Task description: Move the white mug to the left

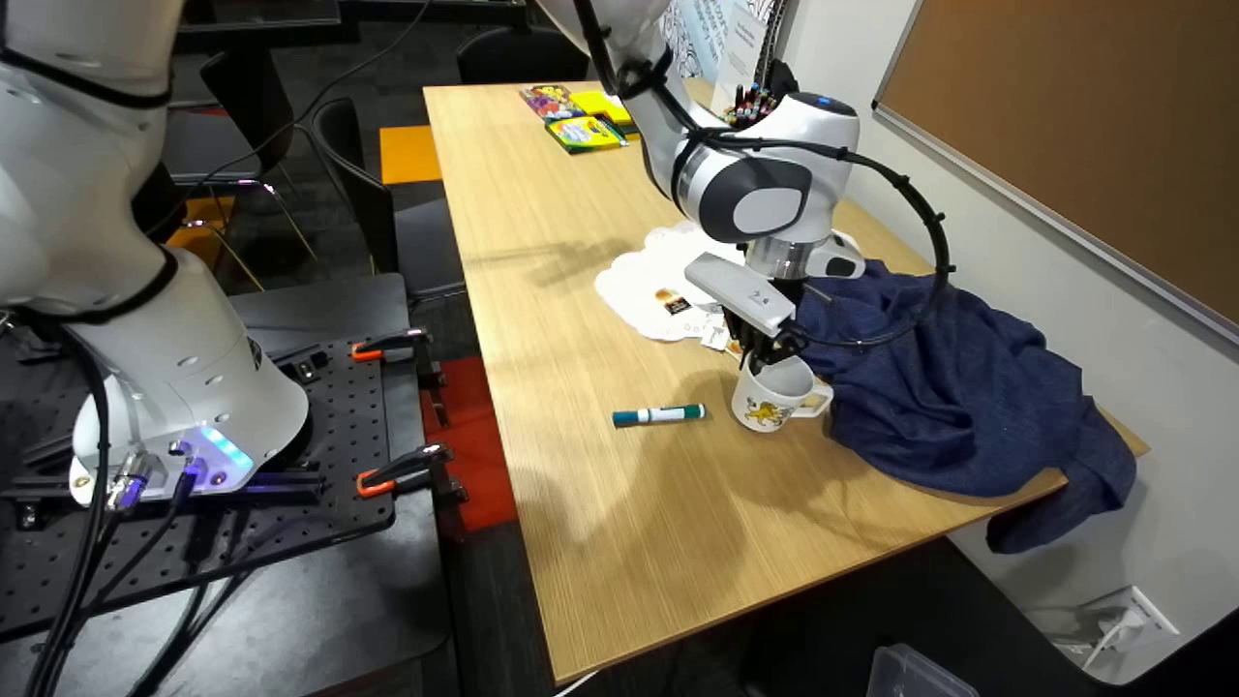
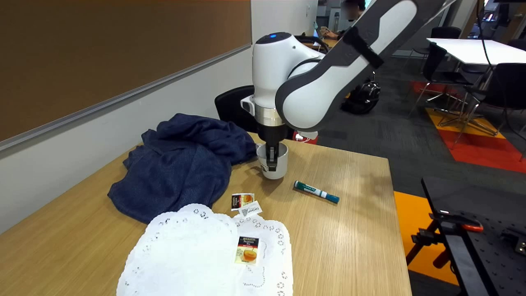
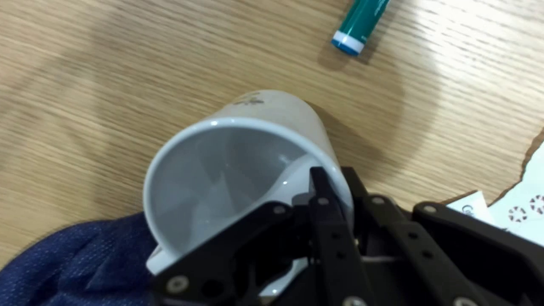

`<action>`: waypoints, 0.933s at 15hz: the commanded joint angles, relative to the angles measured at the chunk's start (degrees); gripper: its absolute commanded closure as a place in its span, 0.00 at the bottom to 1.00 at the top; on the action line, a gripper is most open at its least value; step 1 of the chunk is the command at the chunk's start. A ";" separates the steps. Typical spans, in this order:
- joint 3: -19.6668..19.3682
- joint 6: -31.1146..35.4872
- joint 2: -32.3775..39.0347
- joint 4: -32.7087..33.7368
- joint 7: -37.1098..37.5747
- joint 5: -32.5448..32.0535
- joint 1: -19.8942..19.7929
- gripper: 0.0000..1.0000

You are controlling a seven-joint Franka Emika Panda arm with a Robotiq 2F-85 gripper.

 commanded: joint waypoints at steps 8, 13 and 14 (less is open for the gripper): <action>2.01 6.99 -10.97 -15.28 -0.29 -5.31 4.13 0.97; 5.01 6.19 -12.88 -17.22 -2.05 -3.63 4.39 0.97; 5.47 6.16 -13.00 -17.29 -2.32 -3.53 4.45 0.97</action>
